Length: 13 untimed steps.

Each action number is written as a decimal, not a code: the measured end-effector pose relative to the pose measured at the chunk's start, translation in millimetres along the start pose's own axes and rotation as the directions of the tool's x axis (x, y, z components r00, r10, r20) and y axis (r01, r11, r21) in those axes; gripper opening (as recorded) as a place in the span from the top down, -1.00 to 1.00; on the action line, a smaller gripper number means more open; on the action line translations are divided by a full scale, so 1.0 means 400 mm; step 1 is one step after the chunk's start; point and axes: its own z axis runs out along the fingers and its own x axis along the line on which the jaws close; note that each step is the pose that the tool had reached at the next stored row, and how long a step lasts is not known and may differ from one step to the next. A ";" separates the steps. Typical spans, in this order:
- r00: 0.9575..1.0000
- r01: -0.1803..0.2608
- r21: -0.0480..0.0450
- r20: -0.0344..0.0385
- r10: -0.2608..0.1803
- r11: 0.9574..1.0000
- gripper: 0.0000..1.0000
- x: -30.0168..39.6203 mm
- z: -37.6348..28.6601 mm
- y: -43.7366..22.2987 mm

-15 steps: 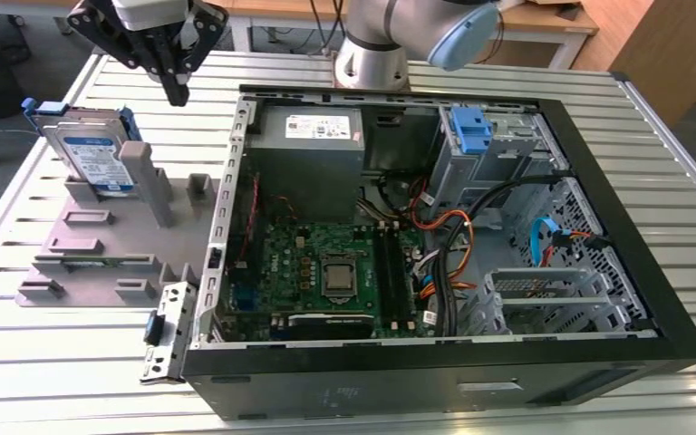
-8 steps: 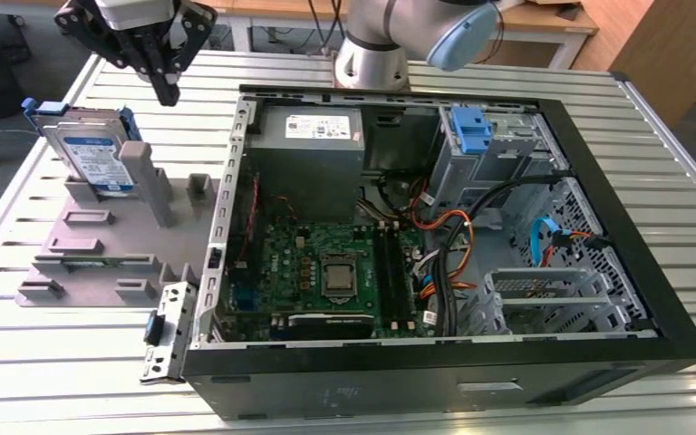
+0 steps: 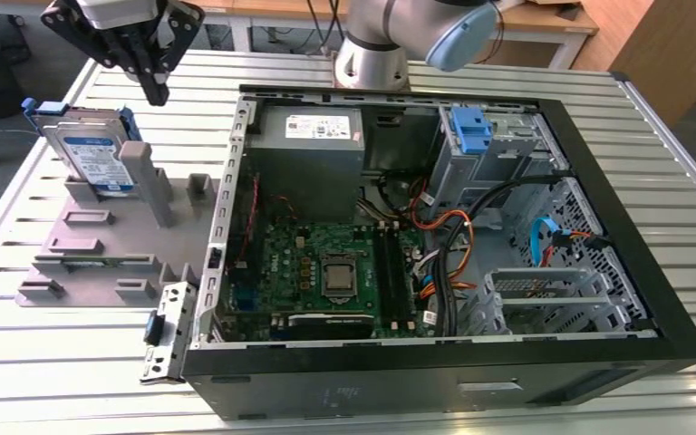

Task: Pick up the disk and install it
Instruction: 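Reach for the disk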

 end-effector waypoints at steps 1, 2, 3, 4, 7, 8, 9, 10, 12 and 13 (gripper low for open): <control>1.000 0.000 0.000 0.000 0.000 1.000 0.79 0.003 0.000 0.000; 1.000 0.000 0.000 0.000 0.000 1.000 0.79 0.007 0.000 0.000; 1.000 0.000 0.000 0.000 0.000 1.000 0.79 0.010 0.000 -0.001; 1.000 0.000 0.000 0.000 0.000 1.000 0.79 0.013 0.000 -0.001; 1.000 0.000 0.000 0.000 0.000 1.000 0.79 0.023 -0.001 -0.002; 1.000 0.000 0.000 0.000 0.000 1.000 0.79 0.026 -0.001 -0.002; 1.000 0.000 0.000 0.000 0.000 1.000 0.79 0.030 -0.001 -0.002; 1.000 0.000 0.000 0.000 0.000 1.000 0.79 0.033 -0.001 -0.002; 1.000 0.000 0.000 0.000 0.000 1.000 0.79 0.040 -0.001 -0.003; 1.000 0.000 0.000 0.000 0.000 1.000 0.79 0.044 -0.001 -0.003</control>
